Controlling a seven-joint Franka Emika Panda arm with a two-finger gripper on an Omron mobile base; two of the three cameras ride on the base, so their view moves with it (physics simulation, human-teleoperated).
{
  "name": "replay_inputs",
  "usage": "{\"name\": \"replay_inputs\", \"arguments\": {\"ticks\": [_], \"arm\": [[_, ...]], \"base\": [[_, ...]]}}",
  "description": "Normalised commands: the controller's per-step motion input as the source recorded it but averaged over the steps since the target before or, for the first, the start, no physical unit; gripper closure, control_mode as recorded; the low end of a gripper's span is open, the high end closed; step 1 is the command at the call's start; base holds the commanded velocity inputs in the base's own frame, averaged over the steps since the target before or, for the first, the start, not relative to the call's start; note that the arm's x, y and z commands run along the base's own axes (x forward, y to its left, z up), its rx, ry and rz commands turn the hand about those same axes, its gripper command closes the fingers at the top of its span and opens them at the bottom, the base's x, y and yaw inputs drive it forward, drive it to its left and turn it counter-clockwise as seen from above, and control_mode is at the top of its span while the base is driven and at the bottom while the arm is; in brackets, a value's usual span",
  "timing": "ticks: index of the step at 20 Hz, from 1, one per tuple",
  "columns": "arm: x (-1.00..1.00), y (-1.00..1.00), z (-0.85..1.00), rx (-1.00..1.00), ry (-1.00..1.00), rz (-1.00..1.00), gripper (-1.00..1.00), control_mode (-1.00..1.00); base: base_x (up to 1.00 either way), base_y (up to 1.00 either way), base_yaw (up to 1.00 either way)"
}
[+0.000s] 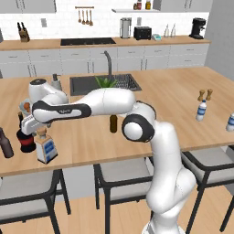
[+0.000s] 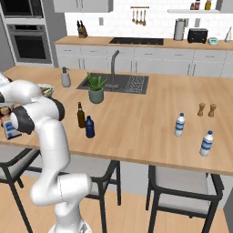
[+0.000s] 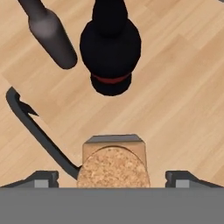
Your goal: Move the plastic bottles in the middle to the plastics group, and the glass bottles in the middle to the glass group.
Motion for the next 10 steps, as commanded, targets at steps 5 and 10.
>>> {"name": "replay_inputs", "arguments": {"ticks": [5, 10], "arm": [[-0.17, -0.22, 0.56, 0.0, -0.04, 0.0, -1.0, -1.0], [-0.7, -0.57, 0.56, 0.03, -0.12, 0.0, -1.0, -1.0]], "base": [[0.0, 0.0, 0.0], [0.0, 0.0, 0.0]]}}
